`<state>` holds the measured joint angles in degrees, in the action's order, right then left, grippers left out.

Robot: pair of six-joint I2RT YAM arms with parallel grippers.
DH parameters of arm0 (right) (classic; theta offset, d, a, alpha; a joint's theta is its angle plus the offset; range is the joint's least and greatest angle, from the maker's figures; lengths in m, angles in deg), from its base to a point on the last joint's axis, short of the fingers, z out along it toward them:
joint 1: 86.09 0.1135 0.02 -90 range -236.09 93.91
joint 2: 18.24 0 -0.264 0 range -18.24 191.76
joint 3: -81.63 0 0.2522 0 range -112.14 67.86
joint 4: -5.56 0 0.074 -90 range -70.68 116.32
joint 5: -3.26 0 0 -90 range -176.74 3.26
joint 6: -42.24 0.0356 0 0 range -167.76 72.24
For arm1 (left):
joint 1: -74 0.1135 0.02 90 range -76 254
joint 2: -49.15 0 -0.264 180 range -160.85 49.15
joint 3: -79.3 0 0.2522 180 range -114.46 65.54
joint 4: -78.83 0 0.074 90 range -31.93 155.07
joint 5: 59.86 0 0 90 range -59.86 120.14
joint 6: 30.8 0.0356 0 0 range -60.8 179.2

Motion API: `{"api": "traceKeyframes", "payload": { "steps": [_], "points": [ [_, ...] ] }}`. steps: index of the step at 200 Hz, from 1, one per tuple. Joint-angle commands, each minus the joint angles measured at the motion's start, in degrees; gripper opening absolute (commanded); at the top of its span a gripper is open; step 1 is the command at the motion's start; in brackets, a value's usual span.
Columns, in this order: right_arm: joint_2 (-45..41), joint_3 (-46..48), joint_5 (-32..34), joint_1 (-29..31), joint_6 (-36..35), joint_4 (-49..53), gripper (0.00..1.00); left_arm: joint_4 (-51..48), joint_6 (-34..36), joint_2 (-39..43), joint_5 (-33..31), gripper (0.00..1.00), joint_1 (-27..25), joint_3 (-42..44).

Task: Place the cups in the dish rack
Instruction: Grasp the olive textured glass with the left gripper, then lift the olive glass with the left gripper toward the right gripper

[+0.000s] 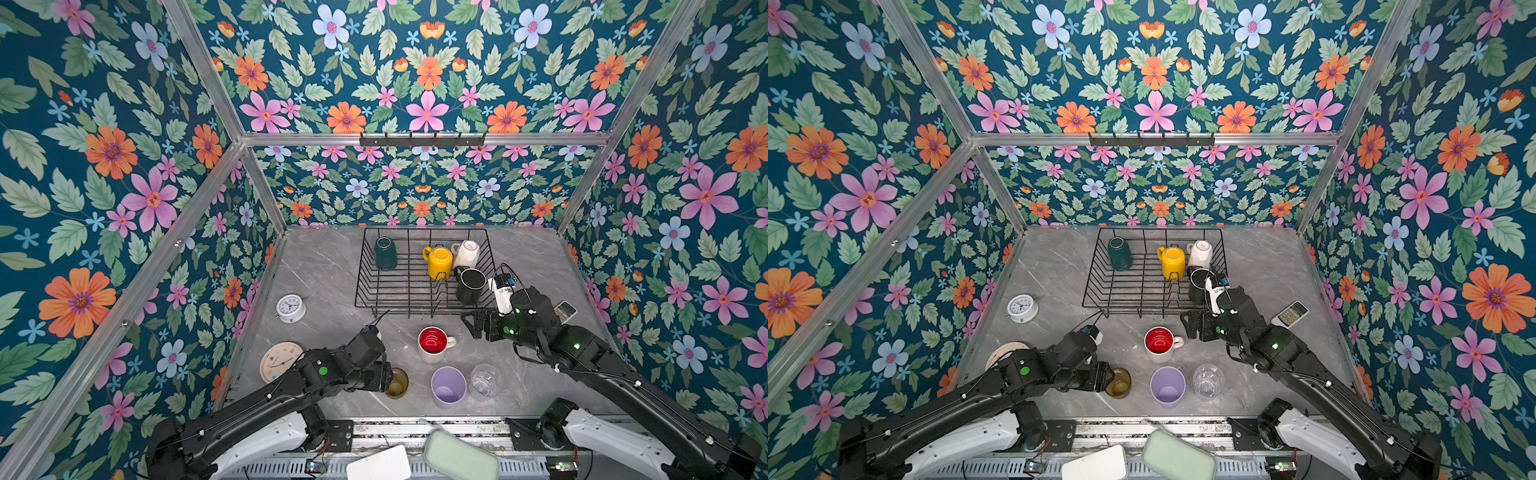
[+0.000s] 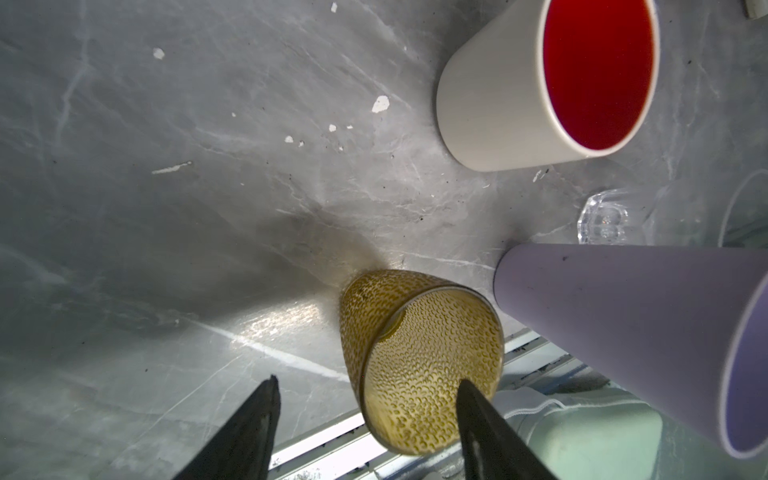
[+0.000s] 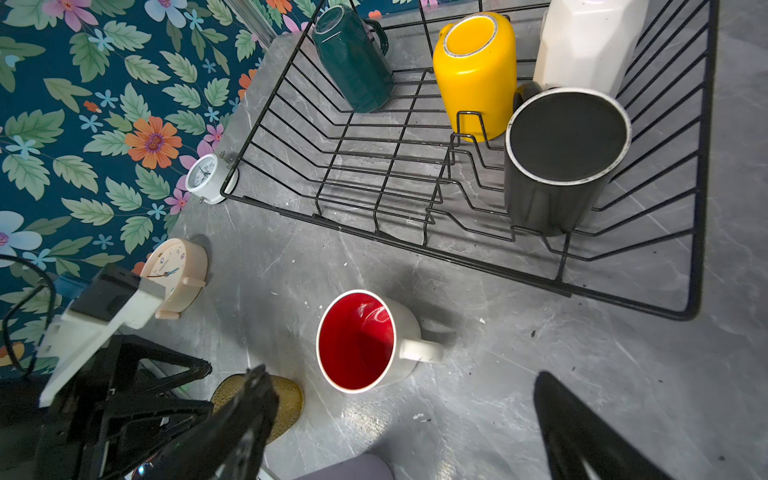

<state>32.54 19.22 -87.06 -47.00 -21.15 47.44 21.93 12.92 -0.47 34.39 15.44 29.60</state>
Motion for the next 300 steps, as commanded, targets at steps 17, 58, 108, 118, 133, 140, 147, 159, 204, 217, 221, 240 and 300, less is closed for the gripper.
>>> {"api": "traceKeyframes", "payload": {
  "steps": [17, 58, 108, 118, 133, 140, 147, 159, 204, 217, 221, 240, 300],
  "points": [
    [-1.0, 0.4, 0.4, 0.1, 0.2, 0.1, 0.96, 1.4, -1.7, -4.5, -4.0, 0.66, -3.0, -0.6],
    [-1.6, 0.8, 0.4, 0.0, 0.2, 0.2, 0.96, 2.9, -2.6, -7.6, -4.9, 0.57, -4.2, -0.2],
    [-1.6, 1.1, 0.3, 0.1, 0.2, -0.3, 0.96, 4.6, -3.2, -8.7, -5.1, 0.46, -4.3, 1.7],
    [-1.5, 1.1, 0.3, 0.1, 0.1, -0.3, 0.96, 5.0, -3.2, -9.2, -5.0, 0.44, -4.4, 1.9],
    [-1.4, 1.1, 0.3, 0.0, 0.0, -0.3, 0.96, 5.6, -3.3, -9.7, -4.8, 0.39, -4.4, 2.3],
    [-1.3, 1.1, 0.3, 0.0, 0.0, -0.4, 0.96, 5.9, -3.2, -9.9, -4.9, 0.37, -4.4, 2.4],
    [-1.3, 1.1, 0.3, 0.1, 0.0, -0.4, 0.96, 6.0, -3.2, -10.0, -4.9, 0.34, -4.4, 2.6],
    [-1.2, 1.1, 0.3, 0.0, -0.1, -0.4, 0.96, 6.1, -3.3, -10.2, -5.0, 0.3, -4.3, 2.7],
    [-0.5, 0.8, -0.1, 0.1, -0.2, -0.9, 0.96, 5.0, -3.2, -10.0, -5.6, 0.08, -4.3, 2.5],
    [-0.1, 0.6, -0.4, 0.1, -0.2, -1.0, 0.96, 4.5, -3.3, -9.6, -5.7, 0.01, -4.4, 2.3],
    [0.0, 0.5, -0.4, 0.1, -0.2, -1.1, 0.96, 4.3, -3.2, -9.3, -5.8, 0.0, -4.4, 2.2],
    [0.5, 0.1, -0.8, 0.0, -0.2, -1.2, 0.96, 2.4, -3.0, -7.8, -7.1, 0.0, -4.4, 0.8],
    [0.9, -0.2, -7.4, 0.0, 0.4, -5.6, 0.96, 1.2, 1.1, 7.1, -14.1, 0.0, -4.3, -7.3]
  ]
}}
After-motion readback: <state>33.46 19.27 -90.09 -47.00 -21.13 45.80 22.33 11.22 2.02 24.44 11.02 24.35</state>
